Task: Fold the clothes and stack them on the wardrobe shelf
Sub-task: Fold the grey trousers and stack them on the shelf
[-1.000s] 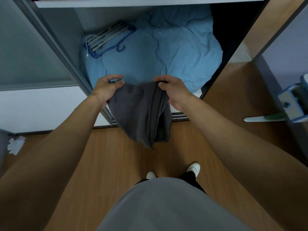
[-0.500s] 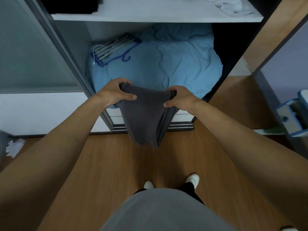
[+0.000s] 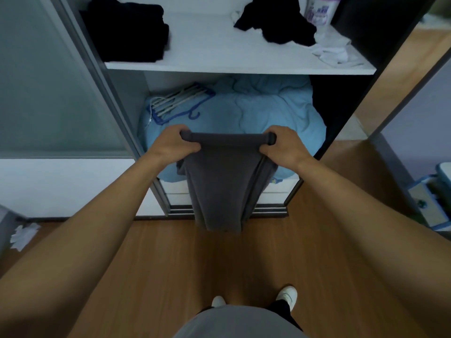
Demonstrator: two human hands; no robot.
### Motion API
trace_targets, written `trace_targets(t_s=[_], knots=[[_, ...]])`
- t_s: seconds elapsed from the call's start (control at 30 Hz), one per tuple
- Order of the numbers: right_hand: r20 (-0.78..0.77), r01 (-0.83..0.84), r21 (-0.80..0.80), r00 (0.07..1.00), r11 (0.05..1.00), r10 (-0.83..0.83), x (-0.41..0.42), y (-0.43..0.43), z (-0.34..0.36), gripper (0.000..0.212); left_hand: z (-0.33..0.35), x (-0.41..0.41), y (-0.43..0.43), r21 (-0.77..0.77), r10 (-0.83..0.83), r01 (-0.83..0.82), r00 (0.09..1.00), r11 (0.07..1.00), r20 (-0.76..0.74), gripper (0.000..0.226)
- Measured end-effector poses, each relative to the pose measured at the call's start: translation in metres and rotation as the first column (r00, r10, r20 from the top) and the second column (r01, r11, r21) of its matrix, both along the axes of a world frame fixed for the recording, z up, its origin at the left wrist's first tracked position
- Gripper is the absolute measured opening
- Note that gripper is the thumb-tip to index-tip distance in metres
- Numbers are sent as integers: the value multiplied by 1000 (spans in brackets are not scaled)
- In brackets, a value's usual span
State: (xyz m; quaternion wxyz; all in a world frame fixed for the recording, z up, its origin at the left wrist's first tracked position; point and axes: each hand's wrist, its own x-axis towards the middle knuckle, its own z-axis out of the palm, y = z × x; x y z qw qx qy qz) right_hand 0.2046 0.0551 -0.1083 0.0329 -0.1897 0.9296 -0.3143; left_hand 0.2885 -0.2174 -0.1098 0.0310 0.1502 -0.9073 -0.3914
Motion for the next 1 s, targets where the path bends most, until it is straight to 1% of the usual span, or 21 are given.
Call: trace_targets(t_s=[0.03,0.07,0.17,0.23,0.3,0.33,0.37,0.4,0.47,0.53,0.6,0.67,0.7,0.73,0.77,0.8,0.83,0.87,0.9,0.93,1.0], knots=[[26,-1,-36,1000,999,2,-1,2,3,10,0,1,1,159,34,-29,999,987,-23,9],[42,-13,-64,999,998,16,-2,4,5,11,0,1,4,286,68,-51,997,957,-48,15],[83,-39,-166,995,985,53,-1,9,9,15,-1,4,10,523,111,-35,987,852,-114,30],[180,32,-339,983,940,32,0,11,13,18,1,4,13,699,133,14,979,715,-156,33],[288,114,-510,957,853,44,4,11,19,24,0,3,14,846,184,69,964,529,-194,33],[319,136,-570,946,810,65,5,11,21,27,-2,4,14,889,201,96,958,447,-204,31],[339,148,-618,936,772,91,6,9,24,30,-7,5,15,909,182,118,962,400,-205,28],[356,158,-653,927,740,116,7,7,26,33,-14,7,18,904,121,123,975,409,-187,29],[392,177,-685,907,706,153,9,4,29,35,-31,12,29,835,-52,98,995,541,-83,36],[429,182,-660,888,729,166,12,6,31,33,-45,15,42,759,-87,54,996,649,3,30],[482,179,-594,860,784,169,14,12,32,31,-47,14,47,761,-48,50,999,647,-25,27],[546,228,-516,831,826,112,8,22,37,31,-37,12,48,710,-75,105,994,696,-74,25],[579,282,-487,813,827,64,2,27,43,31,-31,11,49,685,-99,134,991,716,-90,23],[613,343,-487,789,803,35,-5,33,48,32,-25,8,51,690,-93,145,989,710,-113,21],[644,395,-532,763,749,54,-9,40,53,31,-20,5,54,730,-49,136,989,670,-139,19],[662,424,-606,738,673,130,-9,46,54,27,-15,2,58,794,23,110,988,598,-154,19],[658,425,-686,709,591,253,-6,52,50,26,-10,-1,63,855,93,83,984,512,-151,20],[644,408,-734,670,543,369,2,58,39,30,-5,-3,68,901,139,53,982,431,-125,25],[654,385,-731,631,563,417,13,63,24,39,0,-5,74,930,158,21,984,367,-84,31],[681,347,-692,605,633,413,27,64,8,45,3,-7,78,943,156,-7,987,333,-48,34],[702,268,-615,615,742,359,49,55,-18,43,7,-7,83,936,125,-55,992,349,12,31]])
